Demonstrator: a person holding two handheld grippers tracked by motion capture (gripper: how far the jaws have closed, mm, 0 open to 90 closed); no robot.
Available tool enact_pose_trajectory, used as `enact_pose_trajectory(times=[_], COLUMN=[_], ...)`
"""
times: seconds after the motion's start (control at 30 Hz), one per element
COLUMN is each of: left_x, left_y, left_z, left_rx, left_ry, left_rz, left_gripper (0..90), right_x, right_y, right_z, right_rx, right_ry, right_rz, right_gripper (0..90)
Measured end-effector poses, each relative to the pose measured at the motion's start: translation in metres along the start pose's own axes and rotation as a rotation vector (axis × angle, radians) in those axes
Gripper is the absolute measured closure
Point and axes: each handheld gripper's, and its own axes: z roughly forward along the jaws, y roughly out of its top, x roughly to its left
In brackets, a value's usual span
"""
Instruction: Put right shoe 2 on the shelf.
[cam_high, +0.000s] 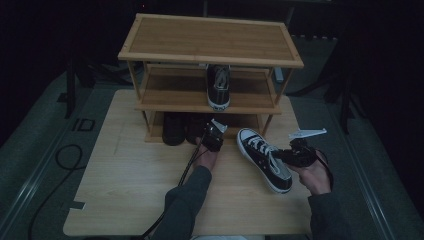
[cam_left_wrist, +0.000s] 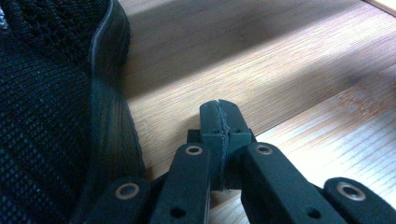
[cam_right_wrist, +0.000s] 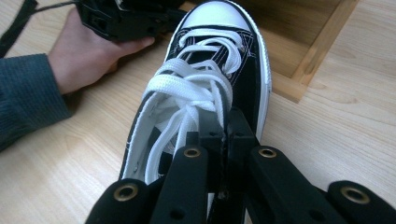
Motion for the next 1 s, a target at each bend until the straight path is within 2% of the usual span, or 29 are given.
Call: enact_pose_trajectory(times=[0.53, 1.0], left_x=[0.000, 0.000], left_y=[0.000, 0.000], left_z=[0.000, 0.000], left_rx=[-0.001, -0.001], left_ry=[-0.003, -0.002], left_rz=[-0.003, -0.001], left_gripper=[90.0, 90.0], right_x=[-0.005, -0.002], right_y=[0.015, 0.028], right_z=[-0.016, -0.030], right_rx=[-0.022, -0.026], right_ry=[0.075, 0.084], right_rz=[-0.026, -0.069], right_gripper=[88.5, 88.5])
